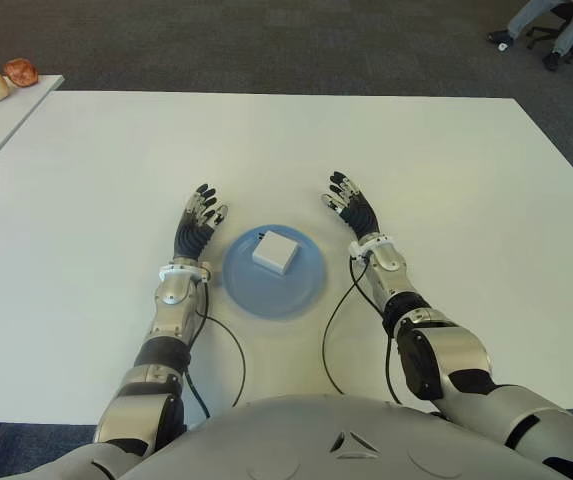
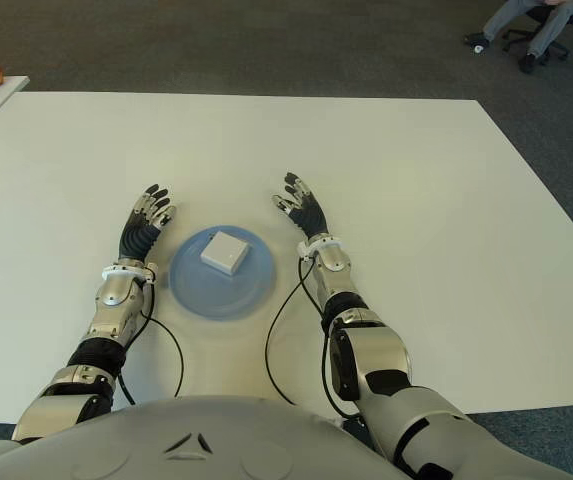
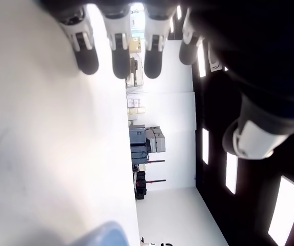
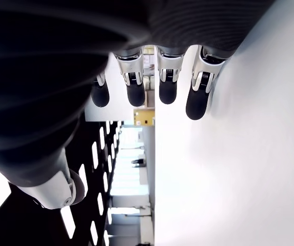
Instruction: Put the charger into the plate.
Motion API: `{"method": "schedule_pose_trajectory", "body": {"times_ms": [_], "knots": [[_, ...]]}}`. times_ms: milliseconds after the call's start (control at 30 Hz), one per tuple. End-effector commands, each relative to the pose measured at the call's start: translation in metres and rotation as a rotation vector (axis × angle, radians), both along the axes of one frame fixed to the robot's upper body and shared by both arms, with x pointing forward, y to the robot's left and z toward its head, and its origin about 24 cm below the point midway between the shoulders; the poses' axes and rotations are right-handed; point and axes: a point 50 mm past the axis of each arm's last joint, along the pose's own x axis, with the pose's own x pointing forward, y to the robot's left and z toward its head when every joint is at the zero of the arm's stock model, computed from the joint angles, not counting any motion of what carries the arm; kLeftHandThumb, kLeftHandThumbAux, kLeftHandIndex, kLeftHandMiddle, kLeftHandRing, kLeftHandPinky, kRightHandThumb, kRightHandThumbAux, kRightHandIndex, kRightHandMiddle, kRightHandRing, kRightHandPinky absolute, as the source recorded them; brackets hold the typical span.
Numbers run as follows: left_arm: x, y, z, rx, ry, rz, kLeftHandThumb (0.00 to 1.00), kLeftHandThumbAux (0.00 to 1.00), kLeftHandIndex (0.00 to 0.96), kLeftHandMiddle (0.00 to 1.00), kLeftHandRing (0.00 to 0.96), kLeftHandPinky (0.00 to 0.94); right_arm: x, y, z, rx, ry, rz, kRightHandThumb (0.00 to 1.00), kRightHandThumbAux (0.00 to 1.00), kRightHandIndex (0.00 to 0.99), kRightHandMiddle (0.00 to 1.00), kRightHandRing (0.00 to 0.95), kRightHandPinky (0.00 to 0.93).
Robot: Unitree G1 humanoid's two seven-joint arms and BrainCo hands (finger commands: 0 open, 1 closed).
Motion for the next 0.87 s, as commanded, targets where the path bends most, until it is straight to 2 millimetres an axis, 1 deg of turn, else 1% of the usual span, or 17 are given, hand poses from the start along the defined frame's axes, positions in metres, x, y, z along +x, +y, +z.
{"method": "schedule_pose_trajectory", "body": {"times_ms": [33, 233, 633, 867], "knots": [[-0.0306, 0.0033, -0.038, -0.042, 0.226, 0.062, 0.0, 0.623, 0.052, 0.138, 0.14, 0.155, -0.0258, 0.0018, -0.0353, -0.004, 0.204, 0.003, 0.0, 0.666, 0.055, 0.076, 0.044, 0.064], [-0.0288, 0.003, -0.038, -0.046, 0.223, 0.075, 0.0, 0.632, 0.049, 0.132, 0.134, 0.138, -0.0251, 0.0016, -0.035, -0.012, 0.206, -0.003, 0.0, 0.669, 0.057, 0.083, 0.056, 0.07], [-0.0281, 0.0022, -0.0378, -0.038, 0.224, 0.084, 0.0, 0.624, 0.051, 0.133, 0.137, 0.159, -0.0243, 0.0017, -0.0352, -0.013, 0.219, -0.012, 0.0, 0.677, 0.056, 0.072, 0.055, 0.088], [-0.028, 0.0018, -0.0381, -0.047, 0.223, 0.087, 0.0, 0.636, 0.057, 0.139, 0.145, 0.162, -0.0239, 0.0011, -0.0356, -0.014, 0.228, -0.021, 0.0, 0.683, 0.058, 0.071, 0.059, 0.094]]}}
